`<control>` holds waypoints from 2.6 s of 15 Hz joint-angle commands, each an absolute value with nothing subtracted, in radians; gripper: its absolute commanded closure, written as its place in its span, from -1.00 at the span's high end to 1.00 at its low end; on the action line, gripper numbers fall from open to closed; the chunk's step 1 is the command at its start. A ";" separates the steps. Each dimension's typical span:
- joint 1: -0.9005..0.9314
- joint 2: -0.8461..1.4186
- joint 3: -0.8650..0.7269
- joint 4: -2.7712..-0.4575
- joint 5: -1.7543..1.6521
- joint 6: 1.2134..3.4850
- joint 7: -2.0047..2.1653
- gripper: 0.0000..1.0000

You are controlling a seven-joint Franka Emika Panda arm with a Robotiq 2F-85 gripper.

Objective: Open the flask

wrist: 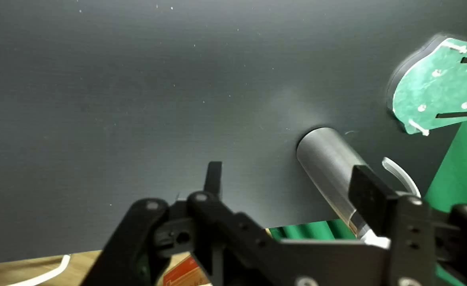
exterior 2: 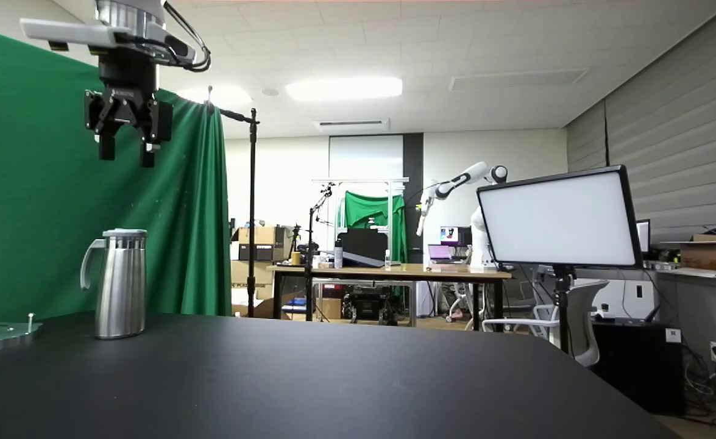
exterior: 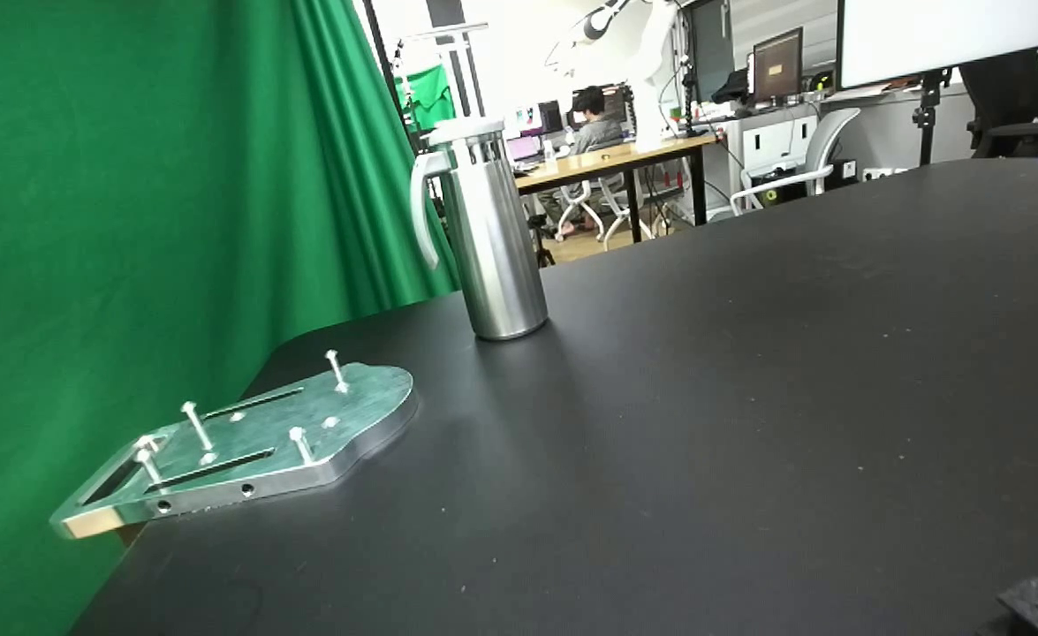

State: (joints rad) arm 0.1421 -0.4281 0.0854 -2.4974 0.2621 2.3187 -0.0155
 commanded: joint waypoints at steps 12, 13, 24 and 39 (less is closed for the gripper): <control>0.230 0.248 0.208 -1.750 -0.031 2.184 0.105 -1.00; 0.246 0.272 0.204 -1.705 -0.047 2.145 0.133 -1.00; 0.241 0.264 0.200 -1.761 -0.025 2.200 0.066 -1.00; 0.360 0.554 0.206 -1.396 -0.100 2.148 -0.022 -1.00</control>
State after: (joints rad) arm 0.3456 0.4989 0.2058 -1.4947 -0.0840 2.1996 -0.0082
